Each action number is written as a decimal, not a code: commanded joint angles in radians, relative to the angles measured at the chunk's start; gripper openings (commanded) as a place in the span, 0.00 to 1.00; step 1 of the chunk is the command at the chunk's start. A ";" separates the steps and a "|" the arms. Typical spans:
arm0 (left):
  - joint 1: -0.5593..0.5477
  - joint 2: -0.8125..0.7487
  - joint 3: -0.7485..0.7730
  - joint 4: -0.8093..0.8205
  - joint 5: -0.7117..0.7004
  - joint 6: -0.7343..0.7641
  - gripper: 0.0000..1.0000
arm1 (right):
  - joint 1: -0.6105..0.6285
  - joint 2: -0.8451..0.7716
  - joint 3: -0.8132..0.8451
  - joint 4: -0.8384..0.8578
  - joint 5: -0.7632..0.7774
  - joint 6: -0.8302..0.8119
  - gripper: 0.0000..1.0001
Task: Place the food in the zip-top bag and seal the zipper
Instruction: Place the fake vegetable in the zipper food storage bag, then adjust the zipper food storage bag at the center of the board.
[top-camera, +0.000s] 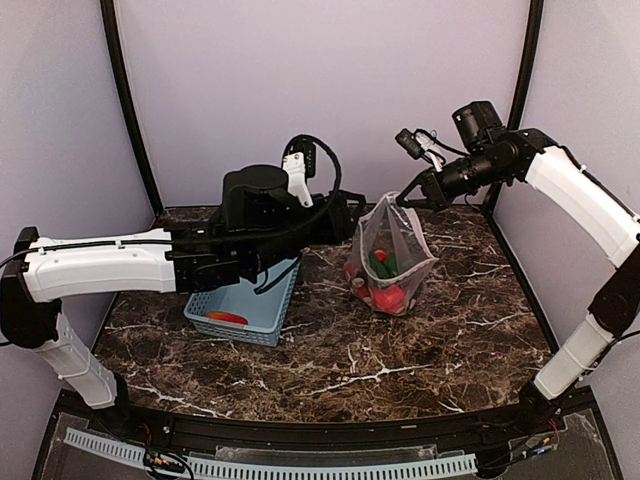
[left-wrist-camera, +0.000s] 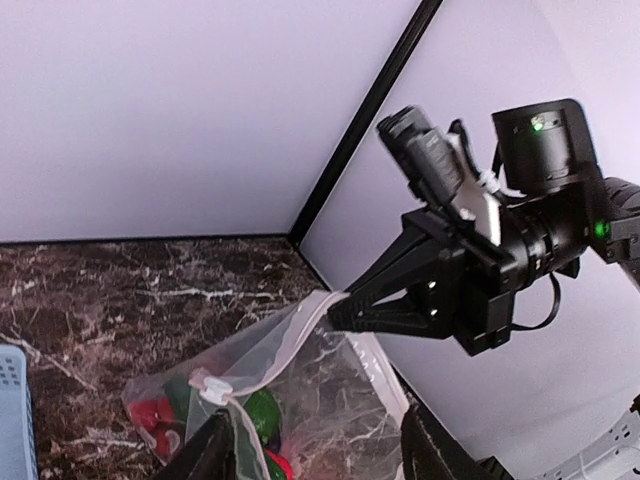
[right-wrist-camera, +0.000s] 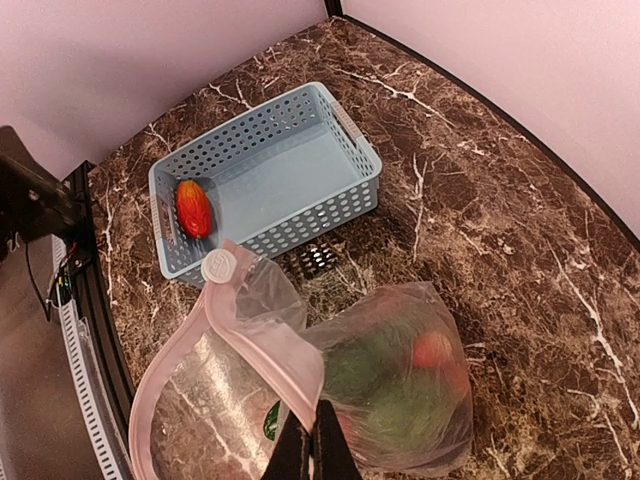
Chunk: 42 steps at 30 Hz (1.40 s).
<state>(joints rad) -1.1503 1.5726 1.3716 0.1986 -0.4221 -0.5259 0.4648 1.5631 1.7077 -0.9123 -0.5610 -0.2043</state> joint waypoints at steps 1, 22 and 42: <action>-0.003 0.055 -0.023 -0.165 0.052 -0.263 0.58 | 0.006 -0.008 -0.006 0.031 -0.011 -0.003 0.00; 0.076 0.287 0.443 -0.295 0.022 -0.009 0.01 | -0.044 -0.106 0.100 0.062 0.383 -0.099 0.00; 0.151 0.272 0.487 -0.595 0.378 0.160 0.66 | -0.041 -0.134 0.043 0.083 0.379 -0.023 0.00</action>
<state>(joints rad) -0.9962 2.0159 1.9182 -0.2501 -0.0978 -0.4774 0.4263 1.4445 1.7298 -0.8845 -0.1848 -0.2489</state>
